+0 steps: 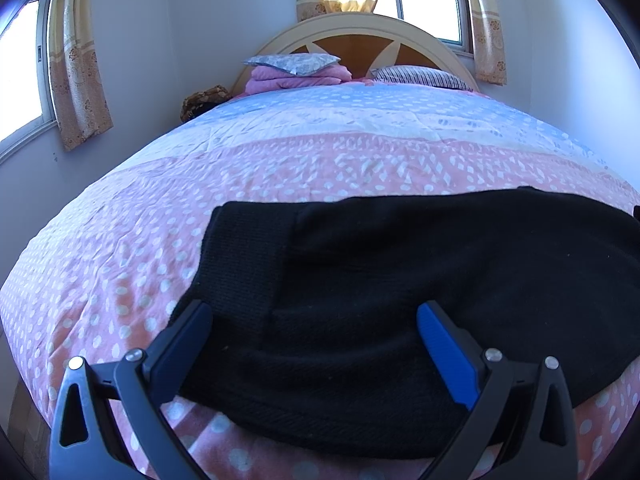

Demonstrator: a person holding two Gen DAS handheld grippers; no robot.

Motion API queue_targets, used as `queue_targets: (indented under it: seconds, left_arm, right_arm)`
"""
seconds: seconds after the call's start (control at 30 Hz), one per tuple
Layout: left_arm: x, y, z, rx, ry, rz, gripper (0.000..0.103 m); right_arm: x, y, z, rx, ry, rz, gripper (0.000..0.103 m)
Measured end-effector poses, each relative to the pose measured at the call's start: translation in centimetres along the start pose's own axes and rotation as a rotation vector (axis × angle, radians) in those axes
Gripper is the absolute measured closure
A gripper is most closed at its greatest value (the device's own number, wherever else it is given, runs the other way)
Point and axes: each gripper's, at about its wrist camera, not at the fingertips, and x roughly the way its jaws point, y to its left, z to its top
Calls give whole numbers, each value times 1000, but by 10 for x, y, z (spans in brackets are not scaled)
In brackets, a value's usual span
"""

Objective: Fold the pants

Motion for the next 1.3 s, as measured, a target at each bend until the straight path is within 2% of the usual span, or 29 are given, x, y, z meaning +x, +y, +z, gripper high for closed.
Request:
queue_targets:
  seconds: [0.07,0.13,0.17,0.2,0.23,0.27,0.4,0.47,0.53,0.6,0.67,0.7,0.8,0.97,1.07,1.17,1.2,1.3]
  left_arm:
    - [0,0,0,1,3,3,0]
    - [-1,-1,3,4,19,8,0]
    - [-4,-1,5,-2,32,7,0]
    - [-9,-3,9,-9,52,-10,0]
    - [-13,-5,12,-10,62,-37,0]
    - [-22,-9,16,-6,60,-90,0]
    - [-55,-46,29,89,-27,-225,0]
    - [-60,-68,31,136,-39,-274,0]
    - [-56,-90,31,164,-22,-312,0]
    - [-46,-111,28,166,31,-348,0]
    - [-39,-124,25,158,77,-386,0]
    - [-34,-131,23,155,106,-395,0]
    - [-22,-141,16,165,171,-396,0]
    - [-21,-137,15,131,181,-403,0]
    - [-22,-140,11,139,168,-391,0]
    - [-21,-145,12,138,167,-383,0]
    - [-21,-146,12,143,168,-381,0]
    - [-19,-145,11,145,170,-383,0]
  right_arm:
    - [-14,-16,11,110,-84,114,22]
    - [-19,-38,28,211,-144,161,22]
    - [-16,-42,33,223,-141,138,34]
    - [-10,-43,42,208,-127,98,62]
    - [-6,-39,46,175,-107,81,74]
    - [0,-35,54,115,-75,72,80]
    - [28,-9,75,-200,76,7,80]
    - [45,-8,82,-311,158,1,80]
    - [65,-6,89,-403,246,-22,79]
    - [82,-5,92,-487,324,-38,79]
    - [96,1,90,-574,377,-65,79]
    - [99,3,89,-612,398,-50,79]
    - [108,7,87,-676,454,-8,79]
    - [122,1,90,-740,535,69,79]
    - [126,11,82,-824,538,20,79]
    - [128,28,69,-963,497,-55,78]
    - [129,28,68,-956,500,-58,78]
    - [132,14,81,-786,536,-20,81]
